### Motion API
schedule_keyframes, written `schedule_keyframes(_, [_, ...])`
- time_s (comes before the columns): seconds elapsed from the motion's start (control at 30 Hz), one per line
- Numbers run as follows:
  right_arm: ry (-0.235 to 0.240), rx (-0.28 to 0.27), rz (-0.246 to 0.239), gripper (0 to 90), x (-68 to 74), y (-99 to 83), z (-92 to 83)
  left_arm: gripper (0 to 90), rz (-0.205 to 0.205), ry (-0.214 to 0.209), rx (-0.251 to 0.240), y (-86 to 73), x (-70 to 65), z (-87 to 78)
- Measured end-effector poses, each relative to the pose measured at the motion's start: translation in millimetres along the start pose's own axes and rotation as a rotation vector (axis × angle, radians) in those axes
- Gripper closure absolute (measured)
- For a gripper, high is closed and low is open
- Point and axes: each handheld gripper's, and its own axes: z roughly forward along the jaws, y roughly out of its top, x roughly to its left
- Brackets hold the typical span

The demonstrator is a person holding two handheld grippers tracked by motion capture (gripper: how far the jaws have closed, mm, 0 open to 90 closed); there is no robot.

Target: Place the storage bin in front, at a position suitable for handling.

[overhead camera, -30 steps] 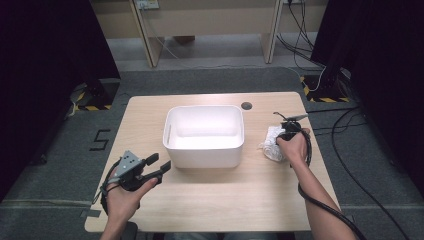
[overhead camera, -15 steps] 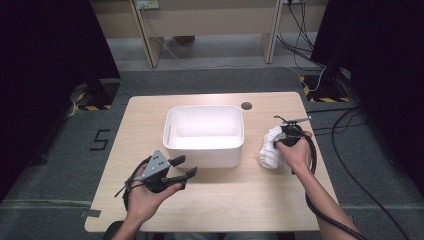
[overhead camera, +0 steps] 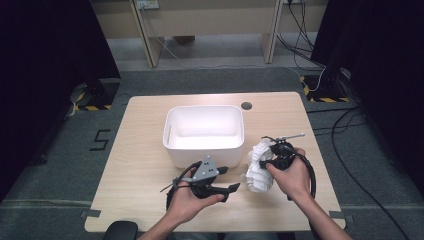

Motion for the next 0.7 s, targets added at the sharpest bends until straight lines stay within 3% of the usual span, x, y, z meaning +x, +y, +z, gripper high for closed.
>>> schedule_keyframes(0.13, [0.025, -0.002, -0.006, 81.7, 12.4, -7.5, -5.2, 29.5, -0.021, -0.018, 0.014, -2.9, -3.5, 16.6])
schedule_keyframes(0.4, [0.070, 0.012, -0.003, 81.7, 25.7, -18.8, -0.8, 25.2, -0.001, -0.050, 0.069, -12.3, -17.2, 43.8])
schedule_keyframes(0.7, [0.107, -0.018, -0.028, 81.7, 46.5, -16.0, 1.7, 22.6, 0.029, 0.038, 0.088, -15.4, -16.7, 48.0])
